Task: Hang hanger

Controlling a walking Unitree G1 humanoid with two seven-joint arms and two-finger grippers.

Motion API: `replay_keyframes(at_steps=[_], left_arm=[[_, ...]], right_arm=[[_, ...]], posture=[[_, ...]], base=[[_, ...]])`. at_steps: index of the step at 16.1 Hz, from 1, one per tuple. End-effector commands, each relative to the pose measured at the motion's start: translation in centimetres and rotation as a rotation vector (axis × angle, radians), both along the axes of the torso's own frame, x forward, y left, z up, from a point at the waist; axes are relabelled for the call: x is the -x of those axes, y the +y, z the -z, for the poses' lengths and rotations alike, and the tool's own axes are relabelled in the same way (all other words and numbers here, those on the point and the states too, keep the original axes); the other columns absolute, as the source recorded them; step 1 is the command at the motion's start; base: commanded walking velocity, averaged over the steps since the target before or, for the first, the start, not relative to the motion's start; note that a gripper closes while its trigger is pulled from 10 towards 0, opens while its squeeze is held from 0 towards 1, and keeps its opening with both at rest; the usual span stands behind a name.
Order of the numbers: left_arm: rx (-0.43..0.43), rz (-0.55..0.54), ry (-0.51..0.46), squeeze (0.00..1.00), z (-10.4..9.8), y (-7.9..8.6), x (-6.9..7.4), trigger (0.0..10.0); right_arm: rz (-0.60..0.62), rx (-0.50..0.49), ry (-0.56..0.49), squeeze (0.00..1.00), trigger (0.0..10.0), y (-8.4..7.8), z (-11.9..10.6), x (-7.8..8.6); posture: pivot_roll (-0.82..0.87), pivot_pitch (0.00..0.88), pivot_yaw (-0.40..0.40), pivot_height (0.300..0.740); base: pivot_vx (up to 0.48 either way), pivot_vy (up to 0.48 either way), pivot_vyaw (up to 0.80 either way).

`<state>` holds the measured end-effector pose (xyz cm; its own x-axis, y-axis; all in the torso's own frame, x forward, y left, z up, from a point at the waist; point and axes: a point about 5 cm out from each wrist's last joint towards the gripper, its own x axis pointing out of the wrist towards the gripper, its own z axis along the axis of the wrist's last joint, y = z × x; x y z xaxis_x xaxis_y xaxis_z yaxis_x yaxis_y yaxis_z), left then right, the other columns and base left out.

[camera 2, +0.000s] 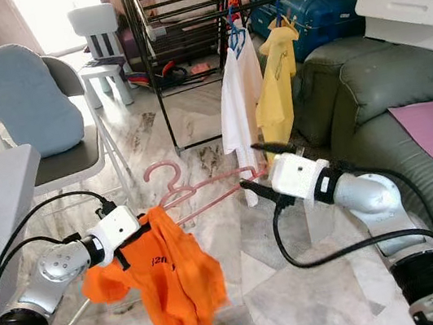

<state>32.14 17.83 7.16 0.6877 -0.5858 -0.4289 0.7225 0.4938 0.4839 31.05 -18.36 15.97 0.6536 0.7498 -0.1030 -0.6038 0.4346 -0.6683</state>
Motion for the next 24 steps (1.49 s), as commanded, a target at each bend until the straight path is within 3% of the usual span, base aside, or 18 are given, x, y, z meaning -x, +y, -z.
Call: replay_keyframes(at_steps=[1,4,5,6,9,10,11,12,13,15,17,18,21,24], left_arm=[[0.038,-0.045,-0.057,0.0,-1.5,0.3,-1.0,0.0],[0.159,-0.143,-0.148,0.0,-3.6,0.5,-2.1,0.0],[0.258,-0.198,-0.169,0.0,-4.4,0.5,-2.4,0.0],[0.295,-0.208,-0.179,0.0,-4.8,0.4,-2.4,0.0],[0.348,-0.067,-0.182,0.0,-5.5,-0.5,-1.3,0.0],[0.335,0.07,-0.166,0.0,-5.6,-1.3,-0.2,0.0],[0.3,0.166,-0.16,0.0,-5.6,-1.8,0.7,0.0],[0.269,0.22,-0.152,0.0,-5.5,-2.1,1.2,0.0],[0.226,0.277,-0.143,0.0,-5.3,-2.2,1.6,0.0],[0.203,0.312,-0.148,0.0,-5.5,-2.3,1.8,0.0],[0.231,0.367,-0.189,0.0,-6.6,-3.5,1.7,0.0],[0.235,0.37,-0.192,0.0,-6.8,-3.7,1.7,0.0],[0.252,0.403,-0.218,0.0,-7.3,-4.9,1.6,0.0],[0.286,0.424,-0.252,0.0,-8.2,-6.0,1.5,0.0]], right_arm=[[0.001,-0.009,0.047,1.0,10.0,0.3,0.9,0.4],[0.018,-0.016,0.146,1.0,10.0,1.0,3.4,1.1],[0.057,-0.039,0.233,1.0,10.0,1.4,4.9,1.3],[0.066,-0.074,0.283,1.0,10.0,1.8,5.6,1.5],[0.129,-0.093,0.338,1.0,10.0,2.1,7.3,1.8],[0.185,-0.118,0.354,0.89,10.0,2.1,7.6,1.5],[0.225,-0.147,0.371,0.87,10.0,2.1,7.7,1.2],[0.246,-0.162,0.379,0.78,10.0,2.1,7.8,1.0],[0.268,-0.202,0.397,0.51,10.0,2.2,7.9,0.9],[0.279,-0.229,0.413,0.37,10.0,2.3,8.0,0.8],[0.255,-0.233,0.44,0.22,10.0,3.2,8.4,0.9],[0.251,-0.232,0.442,0.22,10.0,3.4,8.4,0.9],[0.152,-0.238,0.481,0.0,10.0,4.5,8.3,1.5],[0.087,-0.231,0.525,0.0,10.0,4.6,8.5,2.1]], posture=[[-0.16,0.0,0.072,0.74],[-0.16,0.0,0.067,0.74],[-0.15,0.0,0.062,0.74],[-0.15,0.0,0.062,0.74],[-0.15,0.0,0.061,0.74],[-0.14,0.0,0.06,0.74],[-0.14,0.0,0.06,0.74],[-0.14,0.0,0.063,0.74],[-0.14,0.0,0.064,0.74],[-0.14,0.0,0.067,0.74],[-0.14,0.0,0.07,0.74],[-0.14,0.0,0.07,0.74],[-0.14,0.0,0.07,0.74],[-0.14,0.0,0.072,0.74]], base=[[0.0,0.0,0.0],[0.0,0.0,0.0],[0.0,0.0,0.0],[0.0,0.0,0.0],[0.0,0.0,0.0],[0.0,0.0,0.0],[0.0,0.0,0.0],[0.0,0.0,0.0],[0.0,0.0,0.0],[0.0,0.0,0.0],[0.0,0.0,0.0],[0.0,0.0,0.0],[0.0,0.0,0.0],[0.0,0.0,0.0]])
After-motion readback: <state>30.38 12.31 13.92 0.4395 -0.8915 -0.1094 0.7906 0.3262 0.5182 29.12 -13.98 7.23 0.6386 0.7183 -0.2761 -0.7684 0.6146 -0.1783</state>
